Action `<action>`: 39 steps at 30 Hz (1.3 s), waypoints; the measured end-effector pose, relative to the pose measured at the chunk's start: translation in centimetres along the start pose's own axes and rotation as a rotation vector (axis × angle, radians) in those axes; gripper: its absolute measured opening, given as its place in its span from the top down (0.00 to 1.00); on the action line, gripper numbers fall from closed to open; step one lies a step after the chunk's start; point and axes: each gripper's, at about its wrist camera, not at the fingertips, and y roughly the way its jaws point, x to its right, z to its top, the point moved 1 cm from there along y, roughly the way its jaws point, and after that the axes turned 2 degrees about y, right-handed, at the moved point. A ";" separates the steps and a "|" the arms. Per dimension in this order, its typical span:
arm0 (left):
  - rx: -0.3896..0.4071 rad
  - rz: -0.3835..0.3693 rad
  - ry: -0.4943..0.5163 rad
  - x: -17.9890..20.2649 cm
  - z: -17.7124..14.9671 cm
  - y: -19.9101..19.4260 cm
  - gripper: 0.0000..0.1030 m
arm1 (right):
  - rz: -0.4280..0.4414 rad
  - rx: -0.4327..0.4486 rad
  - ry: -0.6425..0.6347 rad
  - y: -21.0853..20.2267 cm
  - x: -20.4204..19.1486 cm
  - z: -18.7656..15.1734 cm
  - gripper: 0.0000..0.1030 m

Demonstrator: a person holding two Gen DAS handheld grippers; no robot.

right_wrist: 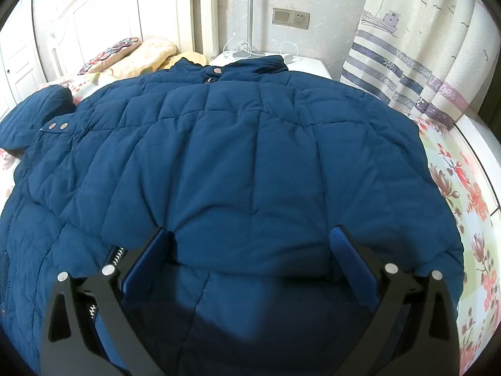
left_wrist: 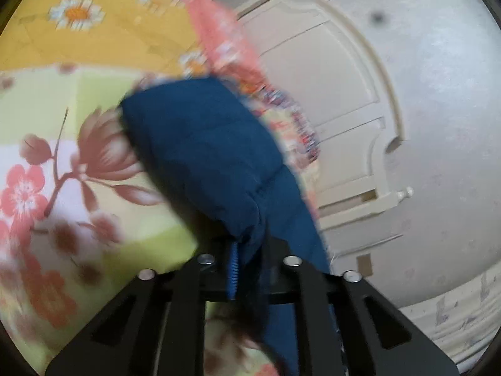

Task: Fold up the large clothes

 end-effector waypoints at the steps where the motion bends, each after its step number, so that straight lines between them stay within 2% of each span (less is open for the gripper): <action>1: 0.027 -0.025 0.060 1.7 -0.5 -1.0 0.96 | 0.002 0.002 0.002 0.0 0.0 0.0 0.02; 4: 0.053 -0.114 0.273 8.8 -4.0 -3.4 0.96 | 0.019 0.020 0.020 -0.3 0.4 0.0 0.02; 7: -0.008 -0.249 0.471 16.2 -9.6 -4.6 0.96 | 0.058 0.072 0.114 -1.2 2.0 0.0 0.03; 8: -0.056 -0.303 0.577 19.4 -13.1 -5.0 0.96 | 0.070 0.097 0.168 -1.6 2.9 -0.2 0.03; 11: -0.175 -0.385 0.782 24.7 -21.7 -5.1 0.96 | 0.095 0.166 0.308 -2.6 5.5 -0.6 0.03; 12: -0.241 -0.417 0.868 26.3 -26.3 -4.8 0.96 | 0.098 0.190 0.352 -3.0 6.3 -0.8 0.03; 14: -0.344 -0.436 0.986 27.4 -33.3 -4.3 0.96 | 0.096 0.234 0.427 -3.6 7.7 -1.2 0.03; 17: -0.501 -0.410 1.073 26.5 -41.3 -3.0 0.96 | 0.101 0.301 0.528 -4.5 9.7 -1.8 0.03; 19: -0.565 -0.314 1.149 25.1 -45.9 -1.3 0.93 | 0.109 0.316 0.576 -4.7 10.6 -2.0 0.03; 20: -0.588 -0.275 1.191 24.4 -47.3 -0.8 0.86 | 0.118 0.310 0.590 -4.6 10.9 -2.1 0.03; 21: -0.609 -0.257 1.223 24.0 -48.0 -0.6 0.80 | 0.125 0.303 0.597 -4.5 11.3 -2.2 0.03; 22: -0.622 -0.261 1.241 23.7 -47.9 -0.6 0.65 | 0.127 0.296 0.602 -4.4 11.4 -2.3 0.03; 23: -0.634 -0.292 1.251 23.8 -47.6 -1.2 0.44 | 0.130 0.297 0.601 -4.4 11.3 -2.3 0.03; 24: -0.630 -0.318 1.251 24.0 -46.9 -1.6 0.34 | 0.132 0.297 0.593 -4.4 11.2 -2.2 0.03; 25: -0.588 -0.341 1.248 24.3 -45.9 -2.9 0.19 | 0.131 0.295 0.587 -4.4 11.1 -2.2 0.03; 26: -0.518 -0.364 1.240 24.6 -44.5 -4.6 0.14 | 0.130 0.293 0.582 -4.4 11.0 -2.2 0.03; 29: -0.327 -0.422 1.171 24.4 -39.8 -8.5 0.11 | 0.128 0.293 0.568 -4.4 10.8 -2.1 0.03; 30: -0.270 -0.406 1.117 23.7 -37.7 -9.3 0.11 | 0.128 0.292 0.566 -4.4 10.8 -2.1 0.03; 32: -0.197 -0.268 1.029 21.6 -34.6 -8.8 0.11 | 0.126 0.288 0.565 -4.4 10.7 -2.1 0.03; 33: -0.170 -0.155 0.972 19.9 -32.8 -8.0 0.11 | 0.125 0.287 0.565 -4.3 10.7 -2.1 0.03; 34: -0.165 -0.067 0.906 17.9 -31.2 -7.1 0.11 | 0.123 0.283 0.560 -4.2 10.7 -2.0 0.03; 36: -0.219 0.021 0.815 15.0 -29.2 -5.4 0.11 | 0.115 0.277 0.547 -4.1 10.4 -2.0 0.03; 39: -0.299 0.111 0.804 12.8 -28.3 -3.3 0.11 | 0.101 0.266 0.510 -4.0 9.6 -1.7 0.03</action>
